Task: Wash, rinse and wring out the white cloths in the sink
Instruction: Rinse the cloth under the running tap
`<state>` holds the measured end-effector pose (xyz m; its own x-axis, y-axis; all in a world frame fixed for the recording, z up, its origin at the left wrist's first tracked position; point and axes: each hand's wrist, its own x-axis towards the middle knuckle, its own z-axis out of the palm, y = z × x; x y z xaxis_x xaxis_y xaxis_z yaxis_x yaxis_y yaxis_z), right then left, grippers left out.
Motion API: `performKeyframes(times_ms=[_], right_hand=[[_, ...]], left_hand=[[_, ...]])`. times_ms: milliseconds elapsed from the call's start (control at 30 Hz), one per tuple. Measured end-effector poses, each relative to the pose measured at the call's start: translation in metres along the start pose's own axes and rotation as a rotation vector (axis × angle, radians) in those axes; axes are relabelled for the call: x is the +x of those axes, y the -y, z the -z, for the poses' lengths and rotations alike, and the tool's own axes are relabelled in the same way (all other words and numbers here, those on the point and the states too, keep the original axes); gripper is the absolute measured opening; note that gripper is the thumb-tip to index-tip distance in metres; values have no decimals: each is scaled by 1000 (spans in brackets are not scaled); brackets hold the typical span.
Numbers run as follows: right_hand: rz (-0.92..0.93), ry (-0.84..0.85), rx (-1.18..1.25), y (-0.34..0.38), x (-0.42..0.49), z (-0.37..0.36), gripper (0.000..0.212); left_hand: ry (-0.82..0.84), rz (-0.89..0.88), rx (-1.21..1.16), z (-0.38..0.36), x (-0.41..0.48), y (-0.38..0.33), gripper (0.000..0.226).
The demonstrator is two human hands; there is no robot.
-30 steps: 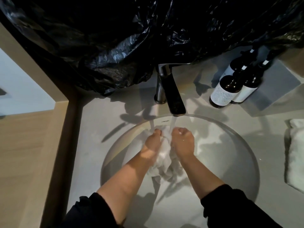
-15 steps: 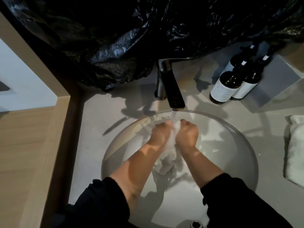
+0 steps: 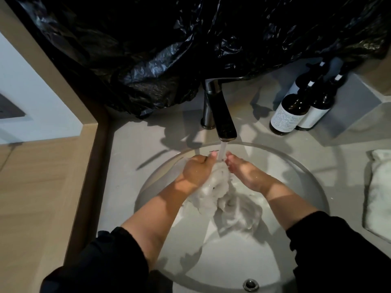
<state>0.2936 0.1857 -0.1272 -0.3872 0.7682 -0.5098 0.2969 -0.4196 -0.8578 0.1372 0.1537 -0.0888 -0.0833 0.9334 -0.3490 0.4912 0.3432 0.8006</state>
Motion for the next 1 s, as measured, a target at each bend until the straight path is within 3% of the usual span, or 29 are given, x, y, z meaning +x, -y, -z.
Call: performKeyframes(times_ms=[67,133,167,200,267,300,333,400,500,600,667,767,900,1000], right_hand=[[-11,126,-6,-2,-7,0,59],[-1,178,34,-1,-13,-3,51],[11,175,79,0,-17,-4,46],[11,136,157,0,-19,-3,41],[21,24,319,4,-23,1,41],[27,-38,364,6,-23,1,46],[26,-88,374,8,-23,2,51],[9,-150,369,11,-25,2,55],[-57,-234,408,11,-32,5,52],[46,-572,91,9,-29,1,50],[187,-749,-79,13,-26,-25,45],[330,-755,-248,19,-26,-70,36],[97,-818,-404,16,-7,-57,33],[261,-848,-446,11,-7,-68,29]], left_hand=[[-92,-103,-46,0,1,3,47],[-146,-126,-101,5,5,8,50],[61,-74,-213,10,11,18,46],[310,-144,-252,16,8,19,38],[563,-226,-573,23,10,34,29],[498,-324,-436,19,6,38,32],[527,-302,-182,13,3,43,40],[602,-52,-81,8,1,53,62],[553,35,-385,11,0,67,56],[308,113,-770,10,8,55,43],[219,100,-798,-1,11,39,40],[135,161,-552,-18,14,21,33],[143,223,-630,-21,9,19,26],[104,239,-668,-22,12,23,29]])
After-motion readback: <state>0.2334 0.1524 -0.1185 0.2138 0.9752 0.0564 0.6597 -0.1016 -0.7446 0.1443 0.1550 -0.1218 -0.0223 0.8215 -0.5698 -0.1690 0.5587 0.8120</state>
